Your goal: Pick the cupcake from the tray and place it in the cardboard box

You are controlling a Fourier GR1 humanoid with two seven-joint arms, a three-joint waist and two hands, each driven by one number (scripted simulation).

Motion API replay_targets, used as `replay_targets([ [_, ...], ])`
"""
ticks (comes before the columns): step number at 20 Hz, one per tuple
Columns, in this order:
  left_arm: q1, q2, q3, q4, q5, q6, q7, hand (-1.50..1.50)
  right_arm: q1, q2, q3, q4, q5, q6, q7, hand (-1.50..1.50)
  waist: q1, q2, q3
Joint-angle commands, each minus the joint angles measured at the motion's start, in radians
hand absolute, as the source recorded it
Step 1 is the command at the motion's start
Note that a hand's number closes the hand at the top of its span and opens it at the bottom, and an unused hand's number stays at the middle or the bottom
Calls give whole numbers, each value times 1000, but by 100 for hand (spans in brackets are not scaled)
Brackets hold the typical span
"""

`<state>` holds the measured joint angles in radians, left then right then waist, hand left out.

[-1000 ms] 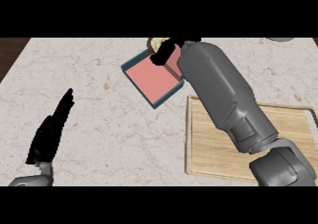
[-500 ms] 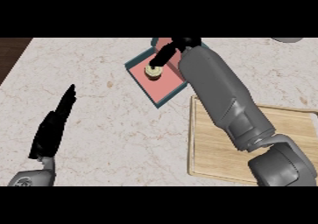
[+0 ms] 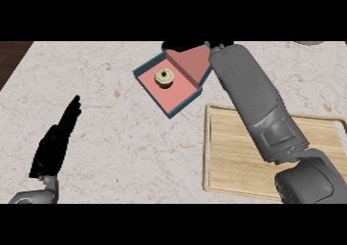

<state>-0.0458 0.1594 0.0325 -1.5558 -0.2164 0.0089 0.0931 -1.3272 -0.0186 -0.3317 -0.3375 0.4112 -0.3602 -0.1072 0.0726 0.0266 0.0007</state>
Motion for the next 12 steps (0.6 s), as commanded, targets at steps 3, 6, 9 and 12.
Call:
replay_targets([
  [3,21,12,26,9,-1,10,-21,0,50,-95,-128,-9,-120,18,-107,-150,-25,-7,0],
  [6,8,22,44,57,8,2,-47,0,62,-176,-167,-11,-145,12,-117,-150,-37,-8,-1],
  [9,0,-2,17,-17,3,11,12,0,95,-290,-203,14,-169,71,-141,-150,-28,-5,1],
  [12,65,6,21,-11,4,-2,-30,0,111,-344,-224,26,-201,141,-151,-150,-33,-11,0],
])
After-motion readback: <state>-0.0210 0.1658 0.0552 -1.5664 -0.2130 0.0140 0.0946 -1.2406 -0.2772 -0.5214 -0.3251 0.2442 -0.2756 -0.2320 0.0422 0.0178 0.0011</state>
